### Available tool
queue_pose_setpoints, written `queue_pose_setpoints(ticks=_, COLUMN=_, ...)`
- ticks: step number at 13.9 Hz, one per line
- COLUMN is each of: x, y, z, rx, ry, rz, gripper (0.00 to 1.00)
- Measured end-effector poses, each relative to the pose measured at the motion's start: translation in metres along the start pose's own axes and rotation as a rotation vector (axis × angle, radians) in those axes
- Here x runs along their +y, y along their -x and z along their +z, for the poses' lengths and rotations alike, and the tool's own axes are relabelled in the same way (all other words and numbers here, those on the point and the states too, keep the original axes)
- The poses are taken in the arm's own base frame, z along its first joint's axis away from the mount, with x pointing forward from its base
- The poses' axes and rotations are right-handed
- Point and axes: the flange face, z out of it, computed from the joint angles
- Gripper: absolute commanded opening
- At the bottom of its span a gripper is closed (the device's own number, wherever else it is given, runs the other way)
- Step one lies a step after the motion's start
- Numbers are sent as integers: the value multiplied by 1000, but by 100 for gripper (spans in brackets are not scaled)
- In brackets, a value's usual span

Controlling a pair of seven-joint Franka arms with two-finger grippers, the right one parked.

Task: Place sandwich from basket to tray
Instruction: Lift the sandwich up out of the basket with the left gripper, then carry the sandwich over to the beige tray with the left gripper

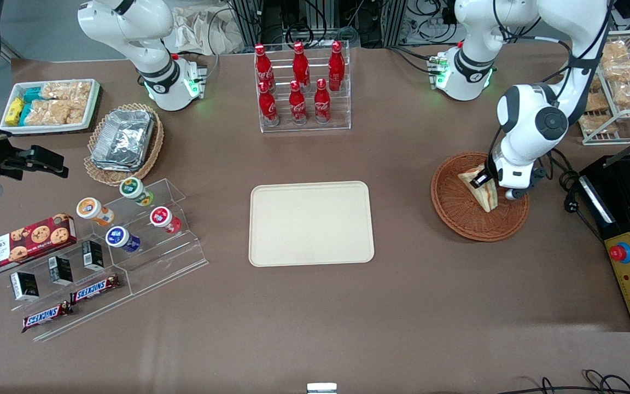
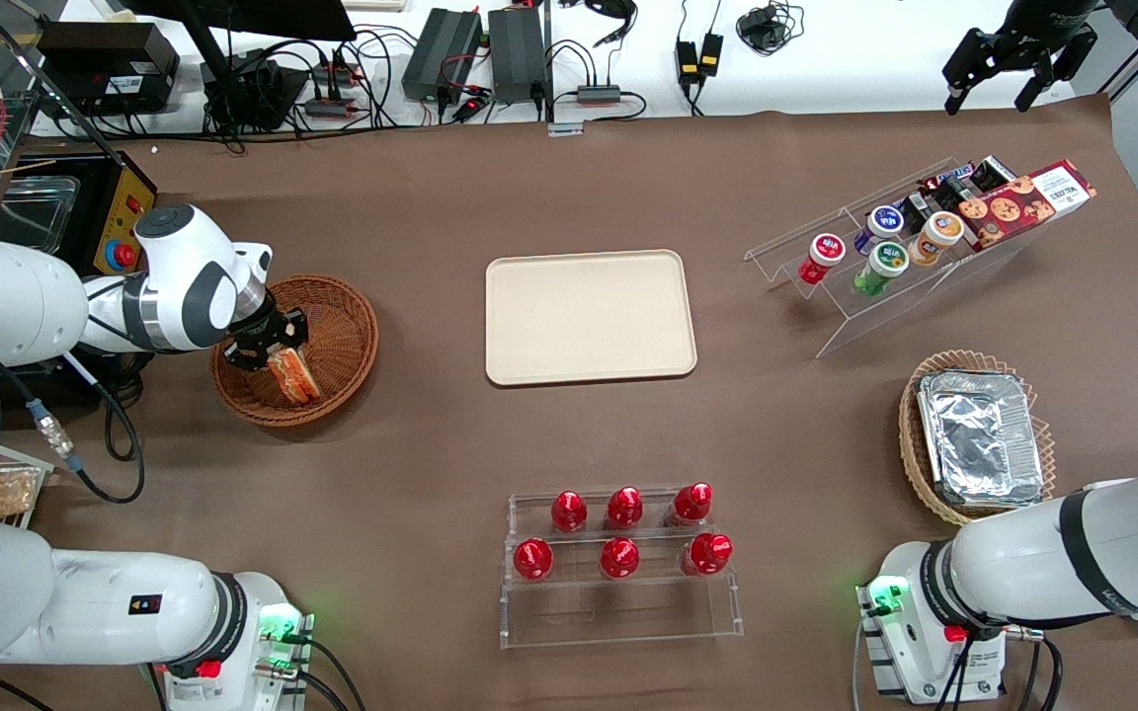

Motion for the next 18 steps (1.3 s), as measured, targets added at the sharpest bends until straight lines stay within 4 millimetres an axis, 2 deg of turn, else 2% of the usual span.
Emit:
queue_pose_setpoints(ticks=4, x=0, y=2, z=-8, rx=-31, ry=-25, rz=23, gripper=0)
queue_pose_setpoints(ticks=6, x=1, y=1, z=-32, rx=-53, ry=-36, rz=83, gripper=0)
queue_pose_setpoints(ticks=7, x=2, y=-1, z=-53, rx=-66, ry=-40, rz=112, gripper=0)
queue_pose_setpoints(ticks=8, x=3, y=-3, z=-79, rx=-78, ry=-43, rz=141, gripper=0)
queue_pose_setpoints(ticks=10, x=10, y=-9, z=-145, rx=-93, ry=-41, rz=193, gripper=0)
queue_pose_setpoints(ticks=14, x=31, y=-17, z=-302, rx=-92, ry=-37, rz=250, gripper=0)
queue_pose_setpoints(ticks=15, x=37, y=-14, z=-334, rx=-81, ry=-32, rz=267, gripper=0)
queue_pose_setpoints(ticks=16, x=48, y=-7, z=-360, rx=-63, ry=-25, rz=291, gripper=0)
queue_pose_setpoints(ticks=17, x=65, y=3, z=-376, rx=-42, ry=-19, rz=328, gripper=0)
queue_pose_setpoints(ticks=18, x=87, y=18, z=-385, rx=-26, ry=-19, rz=364, gripper=0)
